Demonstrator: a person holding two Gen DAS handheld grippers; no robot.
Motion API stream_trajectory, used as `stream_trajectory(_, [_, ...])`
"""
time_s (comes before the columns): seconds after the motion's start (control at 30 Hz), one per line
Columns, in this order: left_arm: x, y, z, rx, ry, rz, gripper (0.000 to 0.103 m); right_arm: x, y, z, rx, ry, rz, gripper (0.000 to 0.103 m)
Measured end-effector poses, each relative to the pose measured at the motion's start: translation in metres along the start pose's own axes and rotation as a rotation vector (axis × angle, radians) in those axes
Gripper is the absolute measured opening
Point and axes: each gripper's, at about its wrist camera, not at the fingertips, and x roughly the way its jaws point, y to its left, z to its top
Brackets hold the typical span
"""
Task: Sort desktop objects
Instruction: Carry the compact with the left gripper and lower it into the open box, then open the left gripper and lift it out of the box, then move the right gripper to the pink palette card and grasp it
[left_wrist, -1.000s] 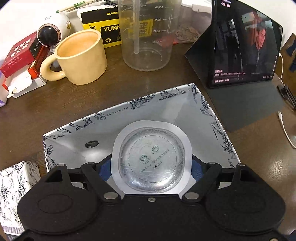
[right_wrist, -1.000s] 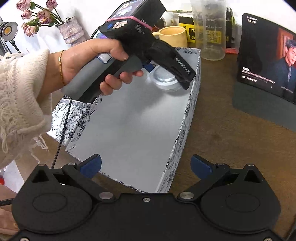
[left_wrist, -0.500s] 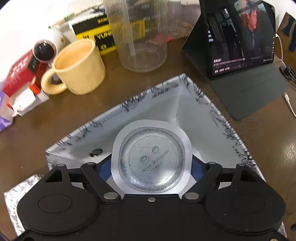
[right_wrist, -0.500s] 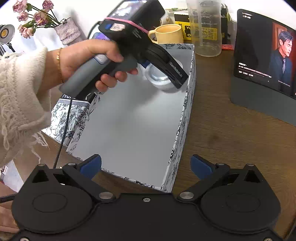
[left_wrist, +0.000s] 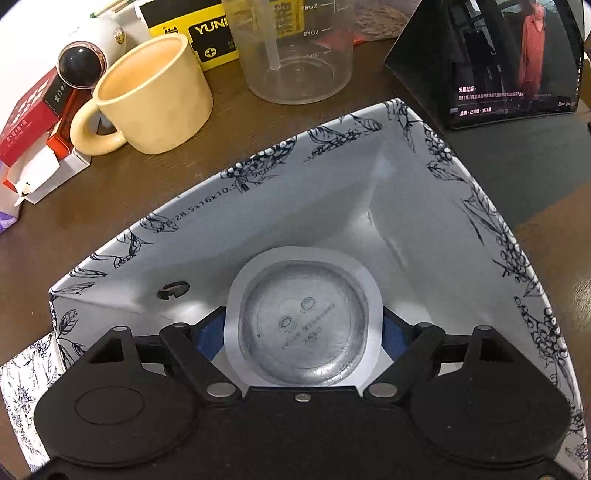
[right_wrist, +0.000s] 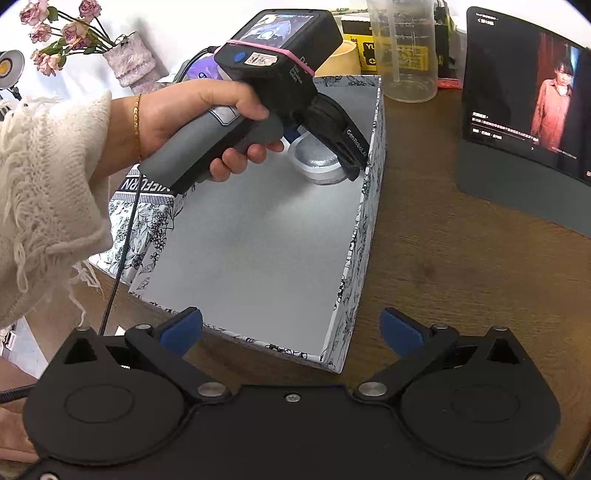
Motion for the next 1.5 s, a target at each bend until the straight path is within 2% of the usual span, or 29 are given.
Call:
stream_trajectory(0.13, [-0.016, -0.003, -0.001, 0.023, -0.006, 0.001, 0.084, -0.006, 0.003, -0.002, 0.007, -0.022, -0.016, 0.103])
stream_trajectory(0.23, [-0.037, -0.008, -0.006, 0.075, -0.017, 0.005, 0.090, -0.010, 0.006, -0.004, 0.012, -0.038, -0.029, 0.103])
stream_trajectory(0.3, [-0.055, -0.012, -0.010, 0.109, -0.040, 0.003, 0.096, -0.013, 0.007, -0.005, 0.015, -0.049, -0.037, 0.103])
stream_trajectory(0.47, [-0.107, -0.009, -0.030, 0.127, -0.142, -0.057, 0.097, -0.020, 0.012, -0.008, 0.023, -0.076, -0.058, 0.103])
stream_trajectory(0.63, [-0.166, 0.007, -0.070, 0.080, -0.294, -0.121, 0.101, -0.044, 0.034, -0.015, -0.020, -0.165, -0.104, 0.103])
stream_trajectory(0.73, [-0.191, 0.023, -0.105, 0.057, -0.375, -0.121, 0.103, -0.057, 0.052, -0.019, -0.053, -0.207, -0.119, 0.103])
stream_trajectory(0.8, [-0.205, 0.034, -0.132, 0.046, -0.401, -0.105, 0.103, -0.062, 0.065, -0.022, -0.073, -0.222, -0.114, 0.103])
stream_trajectory(0.93, [-0.224, 0.058, -0.184, 0.012, -0.415, -0.060, 0.103, -0.051, 0.091, -0.024, -0.191, -0.195, -0.073, 0.103])
stream_trajectory(1.13, [-0.234, 0.097, -0.260, -0.067, -0.390, 0.007, 0.103, -0.027, 0.132, -0.026, -0.398, -0.132, 0.000, 0.103])
stream_trajectory(1.43, [-0.225, 0.141, -0.343, -0.223, -0.291, 0.011, 0.103, 0.009, 0.192, -0.028, -0.707, -0.034, 0.112, 0.103])
stream_trajectory(1.5, [-0.224, 0.143, -0.355, -0.240, -0.279, 0.016, 0.103, 0.008, 0.224, -0.039, -0.761, 0.010, 0.122, 0.103])
